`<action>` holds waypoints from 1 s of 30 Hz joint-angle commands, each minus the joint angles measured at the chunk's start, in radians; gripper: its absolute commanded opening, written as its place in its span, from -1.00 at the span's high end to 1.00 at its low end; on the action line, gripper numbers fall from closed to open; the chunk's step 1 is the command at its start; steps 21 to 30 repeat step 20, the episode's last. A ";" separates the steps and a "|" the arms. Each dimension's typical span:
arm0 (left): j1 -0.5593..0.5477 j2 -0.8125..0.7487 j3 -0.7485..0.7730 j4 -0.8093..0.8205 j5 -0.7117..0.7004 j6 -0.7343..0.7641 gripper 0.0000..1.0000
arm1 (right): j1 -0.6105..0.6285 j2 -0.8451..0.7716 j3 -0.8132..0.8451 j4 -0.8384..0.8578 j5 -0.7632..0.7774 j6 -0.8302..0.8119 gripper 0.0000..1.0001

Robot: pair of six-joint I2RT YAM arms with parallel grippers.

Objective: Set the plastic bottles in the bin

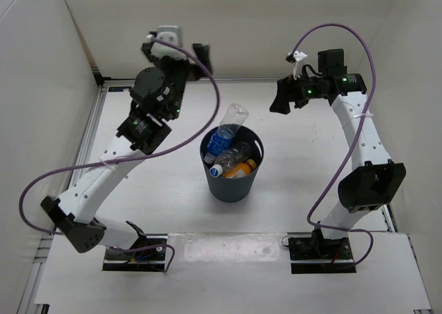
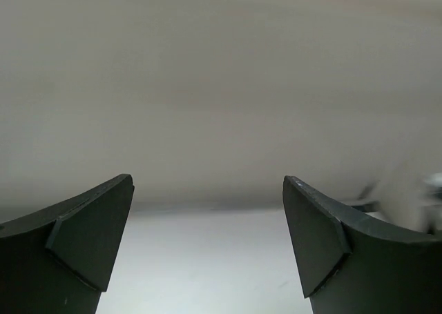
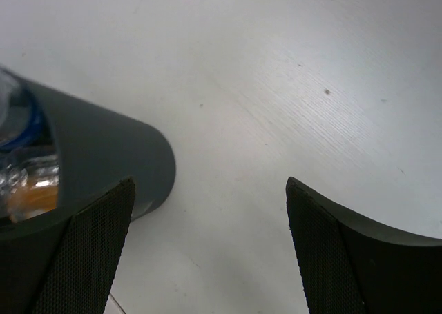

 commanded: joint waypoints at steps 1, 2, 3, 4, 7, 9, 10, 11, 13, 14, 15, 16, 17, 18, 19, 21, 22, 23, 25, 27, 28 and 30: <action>0.152 -0.155 -0.153 -0.229 -0.232 -0.187 -0.99 | 0.010 0.015 0.042 0.079 0.251 0.137 -0.81; 0.180 -0.207 -0.194 -0.273 -0.228 -0.205 -0.99 | -0.004 0.015 0.036 0.084 0.253 0.146 -0.81; 0.204 -0.232 -0.324 -0.284 -0.213 -0.210 -0.99 | -0.028 0.013 0.027 0.090 0.248 0.157 -0.81; 0.267 -0.258 -0.369 -0.295 -0.193 -0.210 -0.99 | -0.038 0.012 0.020 0.103 0.232 0.198 -0.81; 0.351 -0.367 -0.579 -0.268 -0.216 -0.261 -0.99 | -0.071 0.010 0.004 0.098 0.219 0.245 -0.81; 0.378 -0.451 -0.729 -0.232 -0.264 -0.226 -0.99 | -0.073 0.004 -0.006 0.090 0.221 0.245 -0.81; 0.385 -0.485 -0.765 -0.179 -0.285 -0.191 -0.99 | -0.073 -0.002 -0.010 0.088 0.231 0.239 -0.81; 0.387 -0.510 -0.826 -0.116 -0.297 -0.132 -0.99 | -0.072 -0.010 -0.021 0.087 0.245 0.226 -0.81; 0.404 -0.513 -0.886 -0.079 -0.390 -0.162 -0.99 | -0.081 -0.028 -0.027 0.085 0.254 0.214 -0.81; 0.430 -0.499 -0.888 -0.147 -0.410 -0.229 -0.99 | -0.084 -0.030 -0.038 0.079 0.253 0.213 -0.81; 0.442 -0.487 -0.890 -0.222 -0.391 -0.244 -0.99 | -0.091 -0.030 -0.042 0.076 0.251 0.209 -0.81; 0.457 -0.476 -0.896 -0.246 -0.371 -0.215 -0.99 | -0.104 -0.033 -0.047 0.076 0.248 0.203 -0.81; 0.456 -0.452 -0.905 -0.280 -0.365 -0.206 -0.99 | -0.108 -0.033 -0.049 0.068 0.247 0.203 -0.81; 0.456 -0.447 -0.916 -0.287 -0.363 -0.201 -0.99 | -0.117 -0.036 -0.049 0.064 0.247 0.200 -0.81; 0.458 -0.441 -0.929 -0.291 -0.361 -0.180 -0.99 | -0.130 -0.039 -0.050 0.062 0.247 0.200 -0.81; 0.458 -0.436 -0.937 -0.295 -0.384 -0.214 -0.99 | -0.130 -0.040 -0.052 0.062 0.253 0.199 -0.81; 0.458 -0.436 -0.937 -0.295 -0.384 -0.214 -0.99 | -0.130 -0.040 -0.052 0.062 0.253 0.199 -0.81; 0.458 -0.436 -0.937 -0.295 -0.384 -0.214 -0.99 | -0.130 -0.040 -0.052 0.062 0.253 0.199 -0.81; 0.458 -0.436 -0.937 -0.295 -0.384 -0.214 -0.99 | -0.130 -0.040 -0.052 0.062 0.253 0.199 -0.81; 0.458 -0.436 -0.937 -0.295 -0.384 -0.214 -0.99 | -0.130 -0.040 -0.052 0.062 0.253 0.199 -0.81; 0.458 -0.436 -0.937 -0.295 -0.384 -0.214 -0.99 | -0.130 -0.040 -0.052 0.062 0.253 0.199 -0.81; 0.458 -0.436 -0.937 -0.295 -0.384 -0.214 -0.99 | -0.130 -0.040 -0.052 0.062 0.253 0.199 -0.81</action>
